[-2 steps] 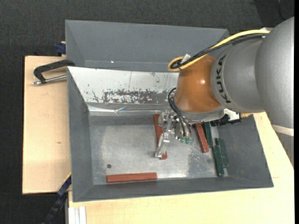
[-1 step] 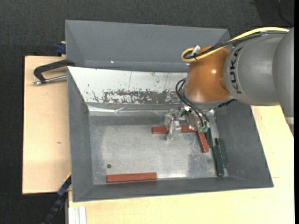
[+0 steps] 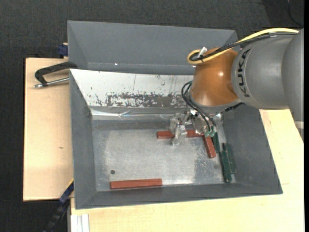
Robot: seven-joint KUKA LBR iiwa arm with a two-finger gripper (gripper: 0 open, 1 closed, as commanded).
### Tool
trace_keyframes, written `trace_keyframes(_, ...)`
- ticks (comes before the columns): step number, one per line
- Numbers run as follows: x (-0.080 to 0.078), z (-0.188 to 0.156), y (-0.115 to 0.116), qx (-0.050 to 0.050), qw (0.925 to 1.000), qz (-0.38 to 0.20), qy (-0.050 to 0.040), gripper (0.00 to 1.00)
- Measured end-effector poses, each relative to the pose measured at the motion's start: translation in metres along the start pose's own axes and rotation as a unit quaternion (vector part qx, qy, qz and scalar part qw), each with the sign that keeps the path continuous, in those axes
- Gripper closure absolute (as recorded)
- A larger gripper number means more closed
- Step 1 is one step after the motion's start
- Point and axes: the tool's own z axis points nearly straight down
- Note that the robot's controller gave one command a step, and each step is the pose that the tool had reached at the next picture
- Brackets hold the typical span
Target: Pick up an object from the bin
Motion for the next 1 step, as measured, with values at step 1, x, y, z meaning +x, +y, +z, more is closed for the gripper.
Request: trace_keyframes(1, 0.0068, -0.1247, 0.0022, 0.0, 1.0, 0.008, 0.0033, 1.0)
